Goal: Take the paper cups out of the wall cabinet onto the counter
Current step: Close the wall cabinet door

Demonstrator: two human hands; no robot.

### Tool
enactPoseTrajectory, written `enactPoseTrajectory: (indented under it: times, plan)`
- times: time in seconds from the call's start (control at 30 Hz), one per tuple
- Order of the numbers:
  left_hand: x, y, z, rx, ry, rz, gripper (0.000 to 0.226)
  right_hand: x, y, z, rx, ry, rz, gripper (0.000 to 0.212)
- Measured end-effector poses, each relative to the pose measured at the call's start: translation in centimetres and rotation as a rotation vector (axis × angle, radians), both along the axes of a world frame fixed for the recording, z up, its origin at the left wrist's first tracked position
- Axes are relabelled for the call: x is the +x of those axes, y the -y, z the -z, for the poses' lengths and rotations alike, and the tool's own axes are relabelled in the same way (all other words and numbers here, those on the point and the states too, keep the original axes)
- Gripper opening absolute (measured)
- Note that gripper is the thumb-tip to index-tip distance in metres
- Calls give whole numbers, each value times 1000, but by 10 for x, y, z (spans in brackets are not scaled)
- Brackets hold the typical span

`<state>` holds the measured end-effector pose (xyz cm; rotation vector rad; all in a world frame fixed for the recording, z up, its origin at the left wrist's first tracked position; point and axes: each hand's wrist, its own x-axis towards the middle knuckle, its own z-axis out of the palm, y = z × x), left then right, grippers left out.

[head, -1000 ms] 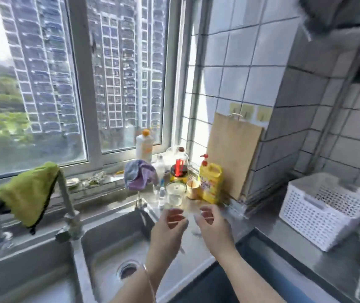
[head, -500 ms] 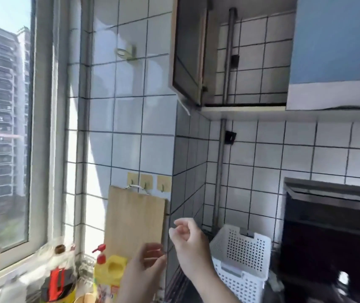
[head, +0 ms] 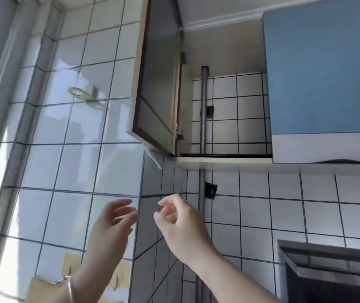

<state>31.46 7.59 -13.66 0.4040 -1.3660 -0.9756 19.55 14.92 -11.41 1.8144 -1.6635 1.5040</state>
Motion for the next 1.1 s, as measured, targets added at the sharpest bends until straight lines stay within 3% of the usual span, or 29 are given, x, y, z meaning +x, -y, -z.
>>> enactPoseTrajectory:
  times: [0.2, 0.33, 0.67, 0.83, 1.0, 1.1]
  plan:
    - [-40, 28, -65, -208, -178, -183, 48, -23, 33, -72, -163, -137, -59, 31]
    - [-59, 45, -90, -269, -201, -259, 61, -25, 58, -104, -279, -152, -105, 39]
    - [-74, 67, -111, -425, -204, -163, 41, -19, 95, -125, -351, -294, -78, 33]
    - [-84, 66, -112, -476, -241, -111, 41, -23, 93, -124, -404, -302, -83, 30]
    - [-107, 61, -109, -557, -172, -219, 34, -43, 82, -118, -494, -282, -43, 42]
    - [-130, 57, -108, -637, -94, -378, 49, -60, 70, -113, -537, -256, 37, 43]
